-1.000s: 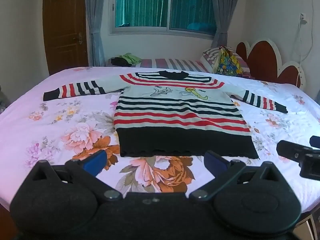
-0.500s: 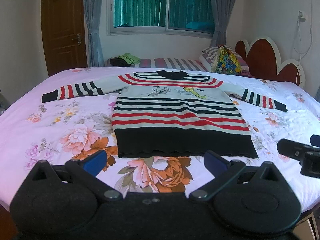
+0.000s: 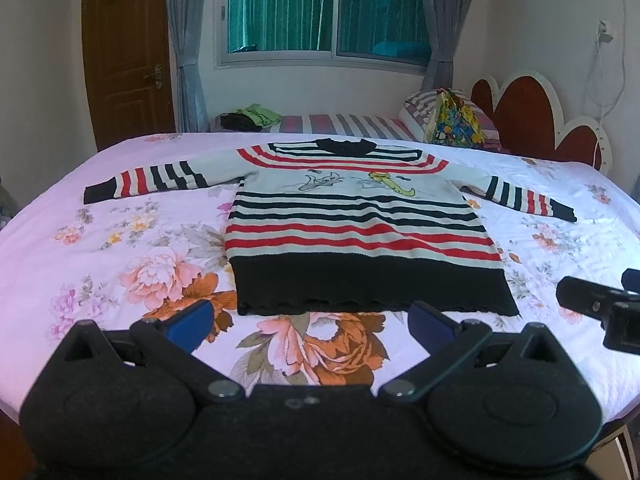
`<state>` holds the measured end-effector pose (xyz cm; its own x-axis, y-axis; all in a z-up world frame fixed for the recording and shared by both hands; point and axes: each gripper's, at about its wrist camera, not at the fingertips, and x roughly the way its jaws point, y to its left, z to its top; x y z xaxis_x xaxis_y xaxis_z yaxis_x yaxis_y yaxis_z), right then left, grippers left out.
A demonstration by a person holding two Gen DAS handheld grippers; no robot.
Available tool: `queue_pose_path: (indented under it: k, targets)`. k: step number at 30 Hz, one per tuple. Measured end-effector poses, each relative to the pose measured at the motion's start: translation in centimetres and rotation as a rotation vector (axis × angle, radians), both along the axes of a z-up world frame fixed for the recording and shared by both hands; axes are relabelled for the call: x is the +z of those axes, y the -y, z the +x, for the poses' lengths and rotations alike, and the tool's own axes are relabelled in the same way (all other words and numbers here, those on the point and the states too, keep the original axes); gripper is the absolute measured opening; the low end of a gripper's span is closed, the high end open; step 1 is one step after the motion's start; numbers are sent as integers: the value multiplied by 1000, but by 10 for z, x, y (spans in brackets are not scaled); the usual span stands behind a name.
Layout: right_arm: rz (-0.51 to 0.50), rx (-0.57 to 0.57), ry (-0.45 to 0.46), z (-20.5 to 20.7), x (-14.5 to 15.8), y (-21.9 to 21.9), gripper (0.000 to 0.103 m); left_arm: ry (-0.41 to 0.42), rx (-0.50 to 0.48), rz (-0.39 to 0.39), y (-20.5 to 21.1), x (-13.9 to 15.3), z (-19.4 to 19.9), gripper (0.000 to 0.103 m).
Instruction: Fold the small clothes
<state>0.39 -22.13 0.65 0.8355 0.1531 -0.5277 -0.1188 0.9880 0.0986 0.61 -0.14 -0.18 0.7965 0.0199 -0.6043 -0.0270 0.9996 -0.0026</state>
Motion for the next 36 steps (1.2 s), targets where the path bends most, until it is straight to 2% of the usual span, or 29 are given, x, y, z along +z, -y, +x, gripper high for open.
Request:
queue_pose_path:
  k: [36]
  targets:
    - [2, -4, 2, 2, 2, -1, 103, 2, -1, 7, -2, 2, 1, 102]
